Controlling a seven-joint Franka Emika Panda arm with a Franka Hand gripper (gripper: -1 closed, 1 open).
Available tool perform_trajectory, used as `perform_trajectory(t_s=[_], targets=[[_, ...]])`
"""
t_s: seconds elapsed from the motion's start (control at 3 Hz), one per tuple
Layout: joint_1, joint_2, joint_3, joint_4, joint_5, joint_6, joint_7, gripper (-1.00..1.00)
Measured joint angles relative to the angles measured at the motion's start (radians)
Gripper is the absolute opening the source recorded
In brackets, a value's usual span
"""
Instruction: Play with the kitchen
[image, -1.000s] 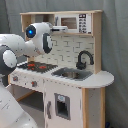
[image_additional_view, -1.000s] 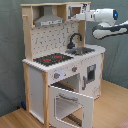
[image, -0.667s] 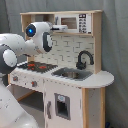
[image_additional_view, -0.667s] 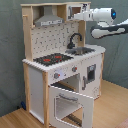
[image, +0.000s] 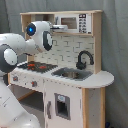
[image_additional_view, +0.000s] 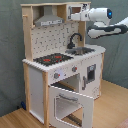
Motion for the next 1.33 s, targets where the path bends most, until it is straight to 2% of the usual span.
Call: perform_trajectory(t_s=[0.33, 0.67, 1.33], targets=[[-0.057, -0.001, 0.054, 0.027, 0.000, -0.008, 0.023, 1.00], [-0.057, -0.001, 0.054, 0.027, 0.000, -0.008, 0.024, -1.00], [-0.068, -0.002, 0.079, 0.037, 0.000, -0.012, 0.033, -1.00]])
